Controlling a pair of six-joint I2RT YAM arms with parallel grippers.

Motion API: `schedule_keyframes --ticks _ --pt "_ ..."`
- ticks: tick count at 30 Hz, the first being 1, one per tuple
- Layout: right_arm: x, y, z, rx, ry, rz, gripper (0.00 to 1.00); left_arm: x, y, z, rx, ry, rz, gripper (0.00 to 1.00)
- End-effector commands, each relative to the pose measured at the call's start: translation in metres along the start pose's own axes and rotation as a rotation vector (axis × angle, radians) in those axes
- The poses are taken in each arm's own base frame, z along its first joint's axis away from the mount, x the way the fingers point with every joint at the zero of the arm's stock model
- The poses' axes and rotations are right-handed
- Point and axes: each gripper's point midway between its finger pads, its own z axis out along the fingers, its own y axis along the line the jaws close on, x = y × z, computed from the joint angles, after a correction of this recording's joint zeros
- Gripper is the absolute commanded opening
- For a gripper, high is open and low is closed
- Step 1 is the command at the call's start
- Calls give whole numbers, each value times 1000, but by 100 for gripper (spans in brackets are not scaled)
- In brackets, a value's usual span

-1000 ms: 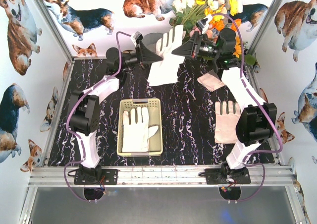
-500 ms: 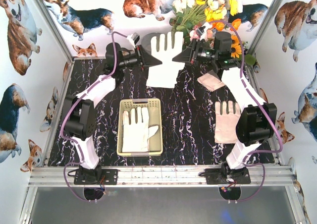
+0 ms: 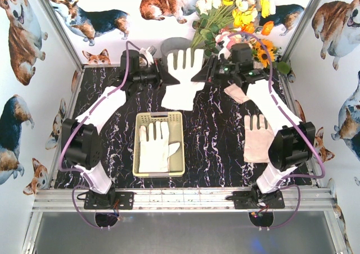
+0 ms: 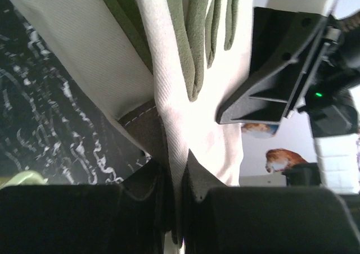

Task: Put the gloves into the storage basket
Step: Place the glove in the bin.

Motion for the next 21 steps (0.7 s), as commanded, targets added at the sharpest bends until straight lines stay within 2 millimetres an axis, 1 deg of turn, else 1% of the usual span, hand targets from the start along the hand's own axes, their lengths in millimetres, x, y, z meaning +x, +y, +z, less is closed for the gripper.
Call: schedule_keyframes --ticks 1,3,7,10,12,14,17,19,21 --pt "19 7 -3 82 -12 -25 0 18 37 -22 -220 -18 19 0" --pt "33 6 4 109 13 -14 0 29 41 -30 -267 -14 12 0" --pt "68 6 21 142 84 -31 0 54 60 -45 -354 1 -13 0" --pt "90 8 28 180 127 -40 0 80 76 -58 -411 46 -19 0" --pt "103 9 33 202 143 -48 0 99 93 -71 -483 85 -19 0" --pt "116 7 39 220 158 -47 0 113 103 -83 -536 101 -18 0" --pt "139 4 48 255 186 -50 0 127 112 -95 -568 98 -16 0" --pt "155 6 53 278 201 -59 0 135 117 -100 -576 96 -16 0" --pt "166 5 56 316 199 -72 0 143 121 -104 -581 99 -14 0"
